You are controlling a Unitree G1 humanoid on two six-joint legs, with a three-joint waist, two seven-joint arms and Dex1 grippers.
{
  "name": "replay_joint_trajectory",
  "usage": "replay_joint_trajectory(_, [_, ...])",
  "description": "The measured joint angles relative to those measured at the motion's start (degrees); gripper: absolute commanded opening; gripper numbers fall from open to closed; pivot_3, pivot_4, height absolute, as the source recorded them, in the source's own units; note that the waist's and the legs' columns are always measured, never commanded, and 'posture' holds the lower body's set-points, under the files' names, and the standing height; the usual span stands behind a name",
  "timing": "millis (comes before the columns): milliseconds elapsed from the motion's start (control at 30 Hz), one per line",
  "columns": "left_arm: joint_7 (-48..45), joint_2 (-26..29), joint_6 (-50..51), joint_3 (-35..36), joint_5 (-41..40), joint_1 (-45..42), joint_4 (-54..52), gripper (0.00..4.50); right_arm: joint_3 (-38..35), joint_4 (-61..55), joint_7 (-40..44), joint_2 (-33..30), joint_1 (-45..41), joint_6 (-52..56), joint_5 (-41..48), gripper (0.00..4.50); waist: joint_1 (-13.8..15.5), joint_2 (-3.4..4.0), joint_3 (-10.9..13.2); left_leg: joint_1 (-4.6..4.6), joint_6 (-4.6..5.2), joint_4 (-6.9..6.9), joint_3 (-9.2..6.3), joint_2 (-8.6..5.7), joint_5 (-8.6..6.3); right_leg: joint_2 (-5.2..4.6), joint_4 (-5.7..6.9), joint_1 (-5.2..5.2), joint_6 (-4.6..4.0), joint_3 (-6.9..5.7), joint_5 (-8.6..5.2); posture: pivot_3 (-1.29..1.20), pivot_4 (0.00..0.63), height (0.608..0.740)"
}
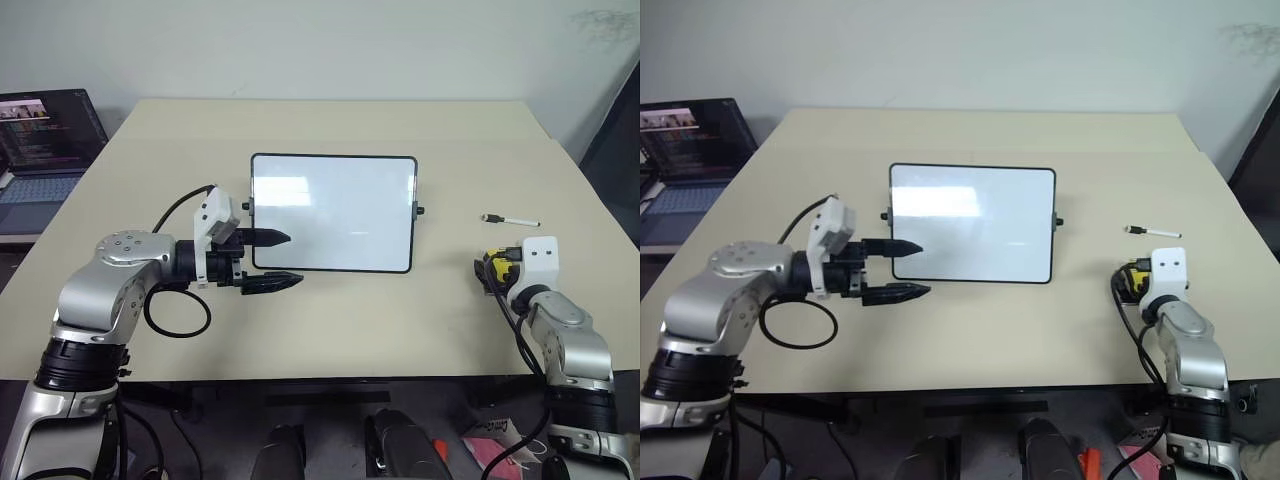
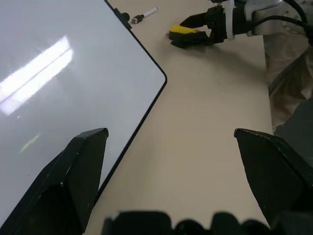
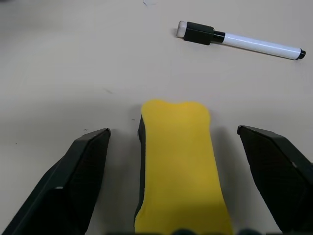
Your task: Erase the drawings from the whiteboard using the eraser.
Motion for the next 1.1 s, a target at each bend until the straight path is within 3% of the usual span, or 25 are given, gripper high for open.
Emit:
replay_joint_trajectory(300, [0.1,-2.4,-1.9,0.4,-1.2,-0.5,-0.4,4.5,-1.4,-22.0,2.0,-3.7,9.2,-0.3,3.0,4.46,0.1,0.02,0.0,0.0,0.0,0.0,-0.01,0.01,0.0,0.0,-0.01,0.01,0.02,0.0,-0.02,0.0,0.15,0.74])
replay_joint_trajectory(433, [8.5,-5.8,-0.6,5.0,-2.0,1.7,-1.1,4.5,-0.9,-31.3,2.5,-3.3,14.4,-5.2,2.9,4.46,0.0,0.03,0.0,0.03,0.0,0.0,-0.01,0.03,0.0,0.0,0.01,0.01,0.03,0.02,-0.01,0.0,0.15,0.74])
replay_joint_trajectory(567, [23.4,-13.2,-1.7,13.5,-1.1,9.8,-4.6,4.5,4.6,-38.5,0.5,2.4,23.8,-12.5,0.9,4.46,0.1,0.07,0.0,0.12,-0.01,-0.14,0.0,0.08,0.0,-0.03,-0.01,0.03,-0.01,0.06,-0.06,0.0,0.15,0.74])
replay_joint_trajectory(700, [37.0,-20.9,-8.0,19.7,4.4,23.4,-8.5,4.5,10.3,-35.2,-2.3,10.5,32.6,-20.6,-0.7,4.46,0.1,0.02,-0.1,0.24,-0.05,-0.18,0.08,0.08,-0.03,-0.08,-0.04,0.08,-0.02,0.15,-0.08,0.0,0.15,0.74])
replay_joint_trajectory(800, [41.3,-23.6,-13.1,19.8,8.8,30.8,-8.8,4.5,11.4,-28.2,-3.0,13.6,34.2,-26.6,-0.5,4.46,0.7,-0.03,-0.1,0.33,-0.14,-0.11,0.1,0.02,0.02,-0.11,-0.05,0.16,-0.24,0.19,-0.19,0.0,0.15,0.74])
replay_joint_trajectory(1100, [49.0,-27.7,-18.7,19.7,12.3,34.0,-9.7,4.5,11.0,-15.6,-2.9,12.0,35.9,-36.8,-2.2,4.46,2.3,-0.15,-0.2,0.54,-0.34,-0.07,0.36,0.08,0.13,-0.27,-0.34,0.53,-0.31,0.17,-0.25,0.0,0.15,0.74])
